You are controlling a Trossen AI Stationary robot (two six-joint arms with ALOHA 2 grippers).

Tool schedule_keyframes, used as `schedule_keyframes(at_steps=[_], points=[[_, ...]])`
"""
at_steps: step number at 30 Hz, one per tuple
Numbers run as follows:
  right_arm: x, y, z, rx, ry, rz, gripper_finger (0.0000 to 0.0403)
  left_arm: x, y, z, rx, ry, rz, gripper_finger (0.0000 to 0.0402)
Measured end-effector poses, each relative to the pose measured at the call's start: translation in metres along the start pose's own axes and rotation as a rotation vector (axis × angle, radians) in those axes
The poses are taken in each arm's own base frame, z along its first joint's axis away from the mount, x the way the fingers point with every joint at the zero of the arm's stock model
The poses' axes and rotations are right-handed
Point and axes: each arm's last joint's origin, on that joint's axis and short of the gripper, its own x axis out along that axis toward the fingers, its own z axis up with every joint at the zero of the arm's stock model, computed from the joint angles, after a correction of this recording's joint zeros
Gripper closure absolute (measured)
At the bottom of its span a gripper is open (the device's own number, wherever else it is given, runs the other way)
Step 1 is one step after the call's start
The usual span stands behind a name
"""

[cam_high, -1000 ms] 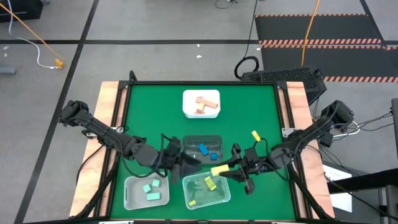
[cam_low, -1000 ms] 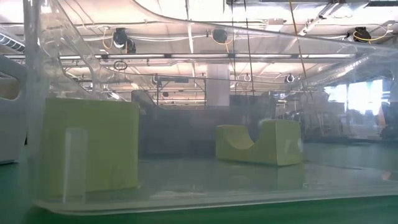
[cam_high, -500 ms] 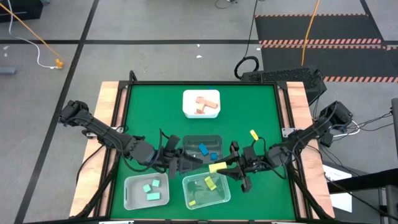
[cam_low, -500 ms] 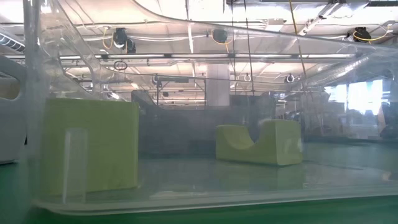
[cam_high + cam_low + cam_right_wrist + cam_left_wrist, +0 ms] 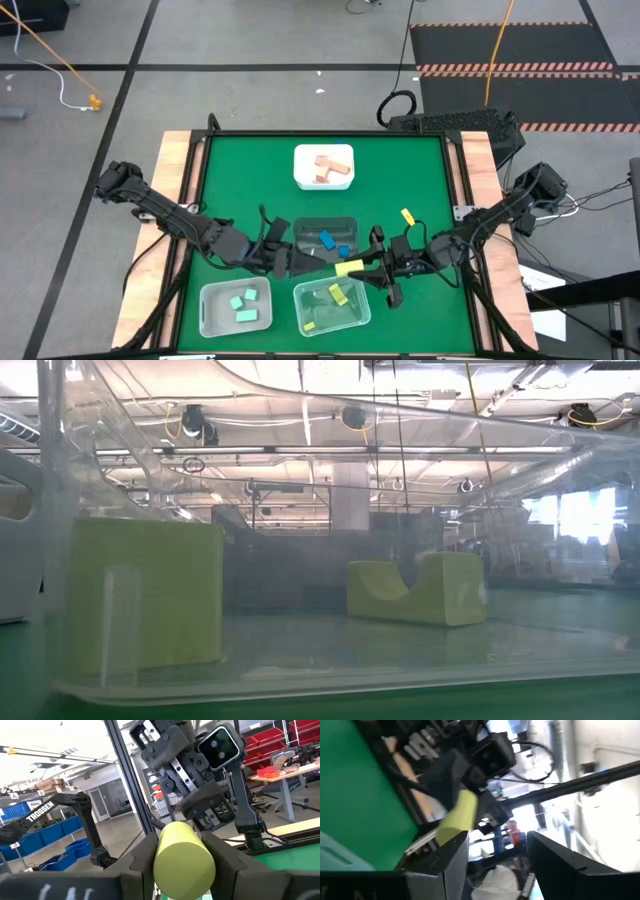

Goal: Sort & place blocks by color
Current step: Put the green block into the transparent bin

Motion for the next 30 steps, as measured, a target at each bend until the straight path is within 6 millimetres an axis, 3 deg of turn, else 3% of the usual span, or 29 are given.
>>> schedule_keyframes(at_steps=[8,15,23,26,30], points=[[0.0,0.0,0.0,-0.127,0.005,-0.002,0.0289,0.01,0.023,-0.009,0.089,0.016,0.138,0.0204],[0.003,-0.008,0.001,-0.157,0.012,-0.034,0.0289,0.039,0.038,-0.015,0.048,-0.05,0.014,0.0204],[0.004,-0.012,0.0,-0.185,0.03,-0.048,0.0289,0.054,0.051,-0.009,0.042,-0.101,-0.02,0.0204],[0.004,-0.012,-0.001,-0.186,0.031,-0.047,0.0289,0.054,0.051,-0.008,0.041,-0.105,-0.02,0.0222],[0.004,-0.011,-0.001,-0.176,0.031,-0.044,0.0283,0.054,0.051,-0.009,0.041,-0.1,-0.022,0.0274]])
